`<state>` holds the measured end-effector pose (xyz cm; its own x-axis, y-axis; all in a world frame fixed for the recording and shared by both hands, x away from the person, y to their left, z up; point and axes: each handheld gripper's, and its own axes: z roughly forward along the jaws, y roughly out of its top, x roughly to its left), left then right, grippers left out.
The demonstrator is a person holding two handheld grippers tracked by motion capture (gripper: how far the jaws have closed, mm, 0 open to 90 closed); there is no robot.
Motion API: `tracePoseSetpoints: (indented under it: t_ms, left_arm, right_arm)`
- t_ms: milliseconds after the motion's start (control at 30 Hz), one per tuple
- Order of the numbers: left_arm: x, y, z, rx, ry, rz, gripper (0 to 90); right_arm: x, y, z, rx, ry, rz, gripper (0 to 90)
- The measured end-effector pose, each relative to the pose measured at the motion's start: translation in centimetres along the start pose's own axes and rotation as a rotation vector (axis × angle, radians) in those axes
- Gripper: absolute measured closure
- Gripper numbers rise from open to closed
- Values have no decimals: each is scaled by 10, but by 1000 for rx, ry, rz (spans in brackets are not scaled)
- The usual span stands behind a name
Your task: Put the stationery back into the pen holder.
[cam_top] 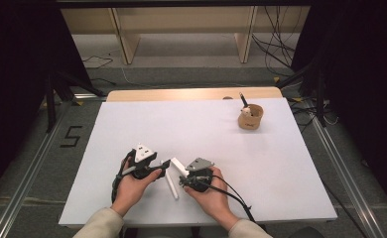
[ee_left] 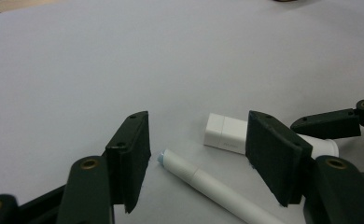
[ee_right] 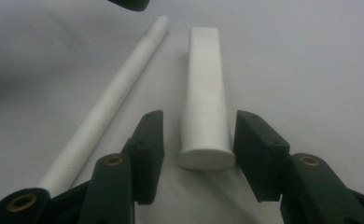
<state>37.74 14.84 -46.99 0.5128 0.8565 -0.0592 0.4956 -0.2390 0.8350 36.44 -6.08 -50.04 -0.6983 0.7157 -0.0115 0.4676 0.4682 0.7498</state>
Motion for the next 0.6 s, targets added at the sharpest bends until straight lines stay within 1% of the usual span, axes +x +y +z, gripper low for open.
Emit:
tracePoseSetpoints:
  t_ms: [100,233,400,533,600]
  left_arm:
    - [0,0,0,-1,0,0,398]
    - [0,0,0,0,-1,0,399]
    - [0,0,0,1,-2,0,398]
    - [-1,0,0,0,0,1,398]
    - [-1,0,0,2,0,2,399]
  right_arm:
    - [0,0,-1,1,5,11,558]
    - [-1,-1,-2,6,7,10,576]
    - [0,-2,-2,4,-5,18,598]
    - [1,-1,-2,6,-20,15,627]
    - [1,-1,-2,10,-20,19,639]
